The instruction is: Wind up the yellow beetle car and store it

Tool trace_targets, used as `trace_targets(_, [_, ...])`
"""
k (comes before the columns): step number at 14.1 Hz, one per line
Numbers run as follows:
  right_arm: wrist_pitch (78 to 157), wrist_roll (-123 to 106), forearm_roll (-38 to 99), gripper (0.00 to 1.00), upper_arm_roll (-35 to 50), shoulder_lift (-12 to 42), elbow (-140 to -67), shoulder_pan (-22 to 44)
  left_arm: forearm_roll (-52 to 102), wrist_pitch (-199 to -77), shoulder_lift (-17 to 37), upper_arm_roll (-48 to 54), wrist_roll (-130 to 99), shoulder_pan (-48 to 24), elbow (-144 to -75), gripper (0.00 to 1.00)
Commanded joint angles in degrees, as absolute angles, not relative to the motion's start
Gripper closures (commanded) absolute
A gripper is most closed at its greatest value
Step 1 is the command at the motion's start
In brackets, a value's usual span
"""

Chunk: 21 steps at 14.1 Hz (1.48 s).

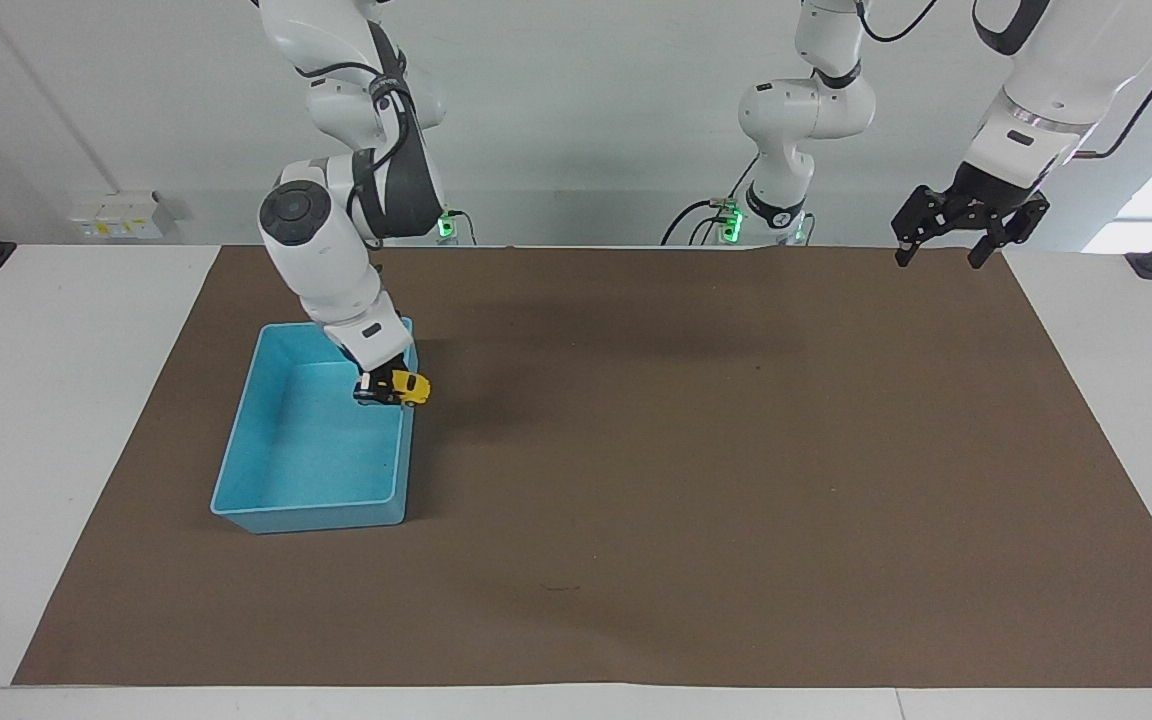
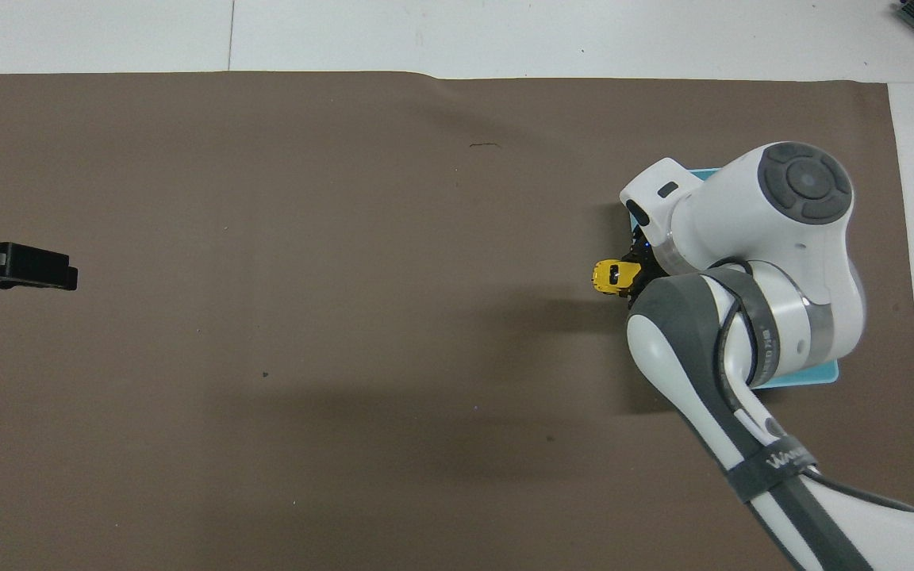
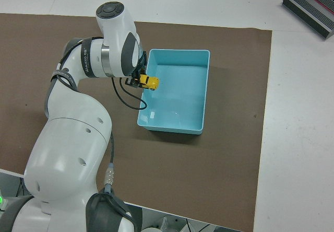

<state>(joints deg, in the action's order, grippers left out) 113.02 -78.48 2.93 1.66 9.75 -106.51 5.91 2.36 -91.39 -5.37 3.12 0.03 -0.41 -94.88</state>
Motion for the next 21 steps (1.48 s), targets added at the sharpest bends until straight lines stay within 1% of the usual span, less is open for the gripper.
trace_targets(1, [112.4,-83.5,3.7,1.00,2.2,9.1,-107.5,3.1,3.3,-90.6,-5.8,3.3,0.4,0.1,-95.1,0.00])
trace_targets(5, [112.4,-88.6,3.7,1.00,2.1,7.8,-109.8,-0.7,3.3,-90.6,-5.8,3.2,0.4,0.1,-95.1,0.00])
trace_targets(11, [113.5,-89.6,2.6,1.00,2.0,6.4,-112.7,-3.9,3.3,-90.6,-5.8,3.2,0.4,0.1,-95.1,0.00])
trace_targets(18, [116.4,-89.7,0.3,1.00,2.0,5.4,-116.2,-4.3,3.3,-90.7,-5.8,3.2,0.4,0.1,-95.1,0.00])
trace_targets(21, [120.4,-90.4,0.0,1.00,2.0,5.4,-118.8,-4.4,3.3,-90.7,-5.8,3.2,0.4,0.1,-95.1,0.00])
